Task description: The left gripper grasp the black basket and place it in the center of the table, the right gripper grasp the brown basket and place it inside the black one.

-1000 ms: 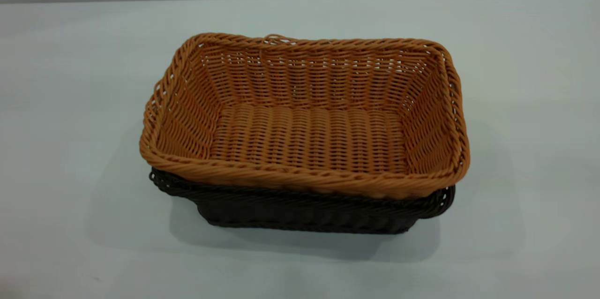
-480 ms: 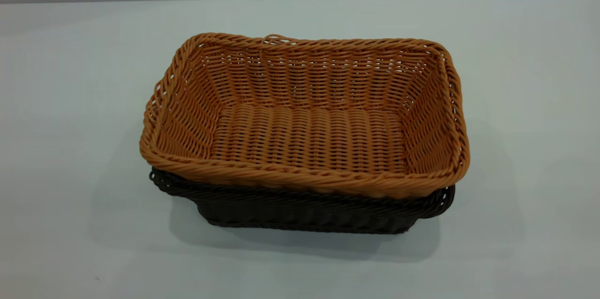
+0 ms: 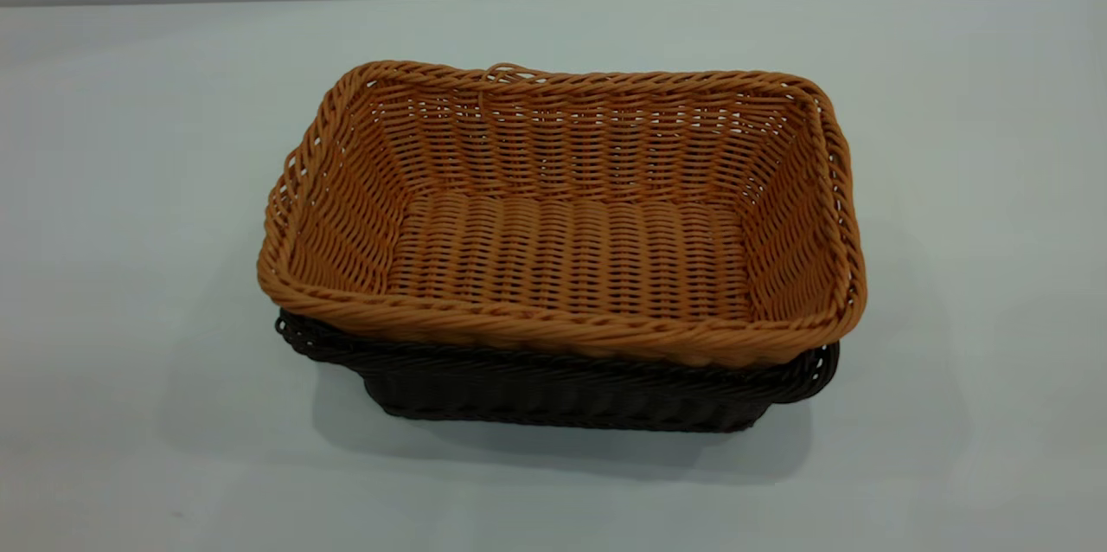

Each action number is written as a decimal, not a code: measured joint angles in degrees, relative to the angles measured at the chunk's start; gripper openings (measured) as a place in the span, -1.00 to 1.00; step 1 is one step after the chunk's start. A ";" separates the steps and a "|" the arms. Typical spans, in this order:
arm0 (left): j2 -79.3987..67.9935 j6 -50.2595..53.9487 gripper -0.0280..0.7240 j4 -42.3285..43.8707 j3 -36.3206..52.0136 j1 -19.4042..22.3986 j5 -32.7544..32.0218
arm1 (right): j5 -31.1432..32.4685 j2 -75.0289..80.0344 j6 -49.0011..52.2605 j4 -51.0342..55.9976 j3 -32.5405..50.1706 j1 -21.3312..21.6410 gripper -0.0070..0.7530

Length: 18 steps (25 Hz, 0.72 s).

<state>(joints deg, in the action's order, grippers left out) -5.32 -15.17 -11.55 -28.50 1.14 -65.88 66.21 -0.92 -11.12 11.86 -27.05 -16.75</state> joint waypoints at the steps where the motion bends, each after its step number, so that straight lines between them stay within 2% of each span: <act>1: 0.00 0.82 0.52 1.02 0.24 0.00 0.42 | 0.00 0.00 0.00 0.00 0.00 0.00 0.56; 7: 0.00 4.97 0.52 2.59 0.42 0.00 1.15 | 0.00 0.00 0.00 0.06 0.00 0.00 0.56; 18: 1.32 5.55 0.52 2.78 0.42 -0.34 1.22 | 0.00 0.00 -0.05 0.17 0.00 0.00 0.56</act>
<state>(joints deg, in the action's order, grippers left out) -4.00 -9.62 -8.78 -28.08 0.80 -64.67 66.21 -0.92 -11.16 12.03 -27.05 -16.75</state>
